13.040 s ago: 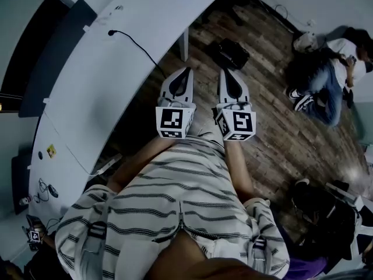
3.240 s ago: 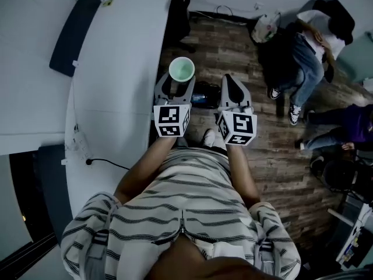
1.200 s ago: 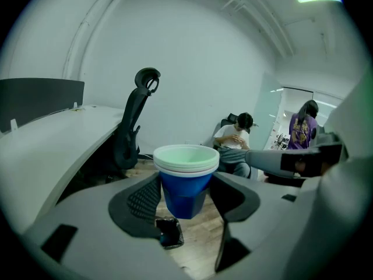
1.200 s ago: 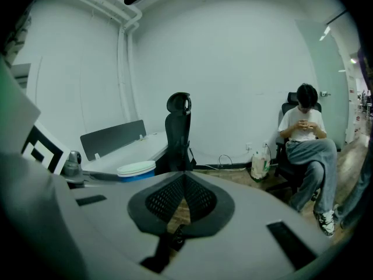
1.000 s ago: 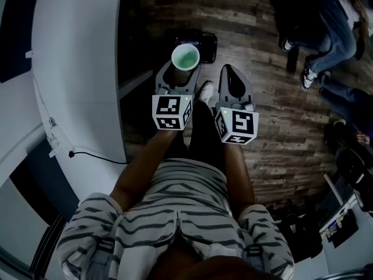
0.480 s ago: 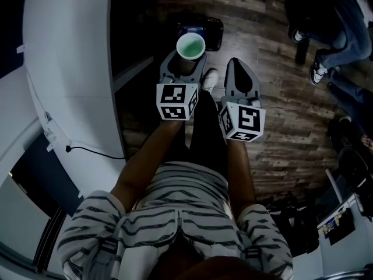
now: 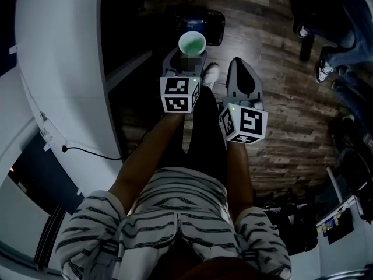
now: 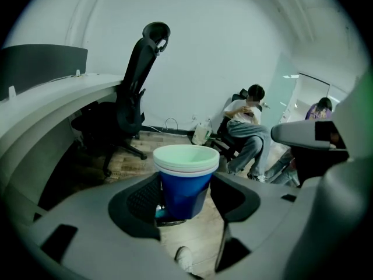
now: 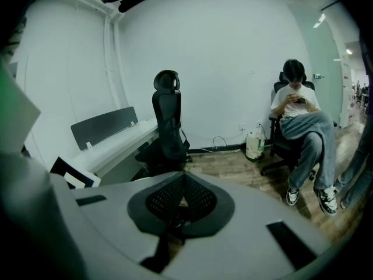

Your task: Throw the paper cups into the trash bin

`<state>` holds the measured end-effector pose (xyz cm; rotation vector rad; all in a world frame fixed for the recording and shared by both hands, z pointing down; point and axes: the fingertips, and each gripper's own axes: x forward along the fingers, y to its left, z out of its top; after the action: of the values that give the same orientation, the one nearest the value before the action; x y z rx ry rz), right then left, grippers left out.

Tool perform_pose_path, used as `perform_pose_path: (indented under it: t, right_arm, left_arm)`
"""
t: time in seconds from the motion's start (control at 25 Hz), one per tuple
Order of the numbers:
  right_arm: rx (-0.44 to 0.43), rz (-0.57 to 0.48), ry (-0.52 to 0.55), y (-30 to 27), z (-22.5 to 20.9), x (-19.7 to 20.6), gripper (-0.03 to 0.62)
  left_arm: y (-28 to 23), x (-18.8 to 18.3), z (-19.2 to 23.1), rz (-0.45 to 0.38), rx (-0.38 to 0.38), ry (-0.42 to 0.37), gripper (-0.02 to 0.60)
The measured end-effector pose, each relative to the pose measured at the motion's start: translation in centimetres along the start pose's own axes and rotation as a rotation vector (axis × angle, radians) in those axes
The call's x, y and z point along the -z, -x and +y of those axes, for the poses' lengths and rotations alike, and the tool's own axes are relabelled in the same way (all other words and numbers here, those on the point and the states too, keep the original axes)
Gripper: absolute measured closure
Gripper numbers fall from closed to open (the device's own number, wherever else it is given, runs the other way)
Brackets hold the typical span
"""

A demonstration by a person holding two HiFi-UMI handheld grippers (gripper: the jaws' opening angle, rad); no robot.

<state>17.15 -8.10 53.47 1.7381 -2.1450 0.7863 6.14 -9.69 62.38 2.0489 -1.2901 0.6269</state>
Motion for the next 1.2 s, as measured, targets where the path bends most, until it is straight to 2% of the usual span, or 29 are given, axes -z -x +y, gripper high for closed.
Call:
perform_pose_path:
  t: [0.16, 0.52, 1.2]
  right_arm:
    - [0.001, 0.011, -0.004, -0.3, -0.3, 1.2, 0.583]
    - [0.002, 0.058, -0.017, -1.2, -1.4, 4.3, 0.583]
    - [0.002, 0.105, -0.048, -3.4, -2.0, 7.6, 0.583]
  left_arm:
    - [-1.4, 1.8, 0.2, 0.025, -0.002, -0.025, 0.298]
    - [-5.3, 5.8, 1.6, 0.102, -0.006, 0.063, 0.298]
    - [-11.9, 10.7, 3.3, 0.192, 0.006, 0.08, 0.298]
